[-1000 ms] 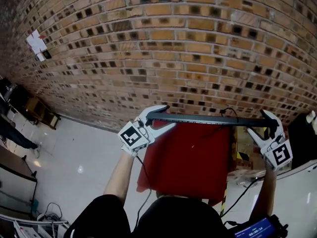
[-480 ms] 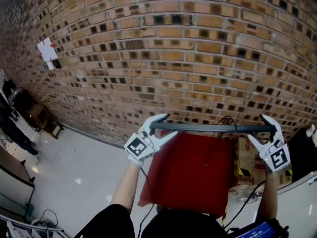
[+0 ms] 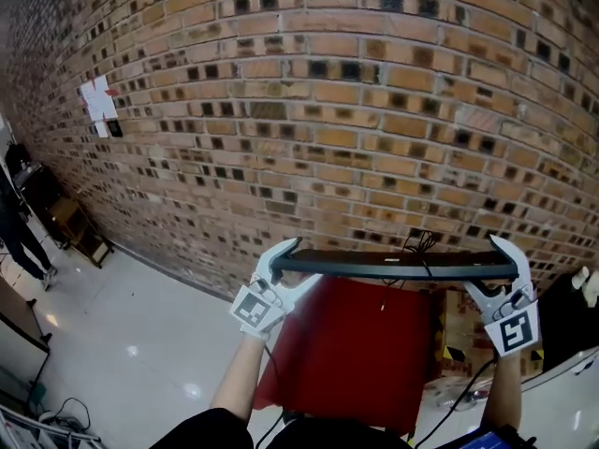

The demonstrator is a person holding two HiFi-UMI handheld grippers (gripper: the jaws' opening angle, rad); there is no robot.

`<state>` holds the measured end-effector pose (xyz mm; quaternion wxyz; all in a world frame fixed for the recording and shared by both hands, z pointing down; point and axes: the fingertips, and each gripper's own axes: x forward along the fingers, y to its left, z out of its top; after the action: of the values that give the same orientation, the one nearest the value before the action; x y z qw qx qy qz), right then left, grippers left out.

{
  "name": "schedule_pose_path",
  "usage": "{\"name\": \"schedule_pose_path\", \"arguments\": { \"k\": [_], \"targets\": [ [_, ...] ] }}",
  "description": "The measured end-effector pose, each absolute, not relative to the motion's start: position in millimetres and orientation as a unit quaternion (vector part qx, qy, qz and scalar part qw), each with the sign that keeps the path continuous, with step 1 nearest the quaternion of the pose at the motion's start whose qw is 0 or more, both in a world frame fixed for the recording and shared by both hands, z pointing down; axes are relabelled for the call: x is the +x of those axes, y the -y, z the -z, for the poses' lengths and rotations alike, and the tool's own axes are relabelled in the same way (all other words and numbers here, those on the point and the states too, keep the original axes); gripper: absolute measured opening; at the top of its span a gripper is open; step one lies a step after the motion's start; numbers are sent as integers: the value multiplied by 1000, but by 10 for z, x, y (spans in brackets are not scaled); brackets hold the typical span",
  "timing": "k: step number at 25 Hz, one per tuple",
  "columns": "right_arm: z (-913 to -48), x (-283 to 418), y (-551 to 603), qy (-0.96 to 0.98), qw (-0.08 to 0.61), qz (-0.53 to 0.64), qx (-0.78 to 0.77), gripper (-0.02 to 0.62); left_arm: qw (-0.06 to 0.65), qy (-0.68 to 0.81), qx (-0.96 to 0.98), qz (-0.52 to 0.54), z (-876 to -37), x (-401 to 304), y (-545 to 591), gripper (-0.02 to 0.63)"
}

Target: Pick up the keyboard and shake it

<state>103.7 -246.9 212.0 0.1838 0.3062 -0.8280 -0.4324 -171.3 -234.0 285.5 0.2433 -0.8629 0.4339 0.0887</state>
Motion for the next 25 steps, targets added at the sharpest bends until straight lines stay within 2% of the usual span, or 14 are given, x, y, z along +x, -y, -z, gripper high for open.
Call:
{"name": "schedule_pose_path", "arguments": {
  "k": [2,5,8,13,17,22,25],
  "targets": [
    [-2122,926,2602,834,168,427,305,293,225,-448,-861,-84,-2984,-1824,2477,311],
    [-2118,762,2784,825,191,445,292,296,206,-463,-857,-98,-3109,-1951,2690,324],
    [-2034,686,2644,813,204,464,288,296,216,-469,-848,-116,-2972,-2004,2527,325],
    [-2020,519,2584,818,179,470,281,279,210,-473,-846,-130,-2984,-2132,2480,327],
    [-2021,463,2691,809,202,476,280,284,199,-485,-844,-116,-3044,-2195,2612,331],
    [-1891,459,2451,797,183,497,291,284,229,-489,-832,-126,-2903,-2228,2434,334],
    [-1946,425,2578,800,181,495,289,284,208,-497,-834,-123,-3051,-2254,2576,337]
  ]
}}
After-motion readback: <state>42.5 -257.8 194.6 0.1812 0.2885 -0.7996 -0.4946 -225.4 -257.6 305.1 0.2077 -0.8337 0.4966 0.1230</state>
